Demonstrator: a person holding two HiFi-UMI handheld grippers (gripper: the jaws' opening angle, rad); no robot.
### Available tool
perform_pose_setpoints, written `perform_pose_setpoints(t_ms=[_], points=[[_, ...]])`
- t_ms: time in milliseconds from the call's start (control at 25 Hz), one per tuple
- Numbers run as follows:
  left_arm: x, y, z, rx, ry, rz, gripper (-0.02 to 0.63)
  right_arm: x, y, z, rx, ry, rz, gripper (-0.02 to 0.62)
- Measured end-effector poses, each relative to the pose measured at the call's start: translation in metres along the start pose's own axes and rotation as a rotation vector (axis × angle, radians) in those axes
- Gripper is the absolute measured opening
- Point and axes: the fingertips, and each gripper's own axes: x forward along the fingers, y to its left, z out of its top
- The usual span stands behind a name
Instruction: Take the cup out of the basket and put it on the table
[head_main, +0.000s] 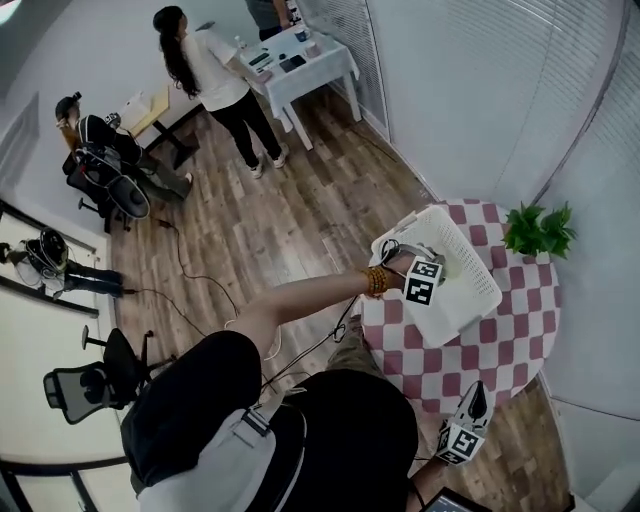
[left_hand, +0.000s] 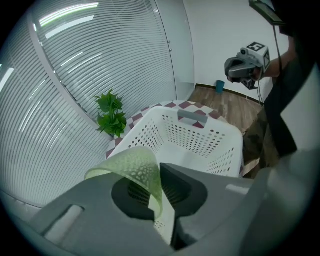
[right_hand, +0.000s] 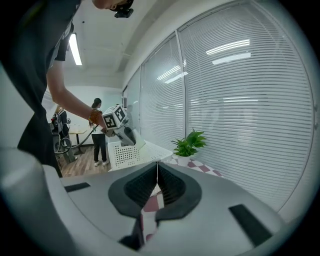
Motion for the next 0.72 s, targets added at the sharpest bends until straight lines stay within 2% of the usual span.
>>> perform_pose_setpoints(t_ms=[720], points=[[-0.044,0.007,0.020,-0.053,-0.114,0.103,0.032,0.027,-0.003,0.019,-0.087,-0.038,0.082,0.009]])
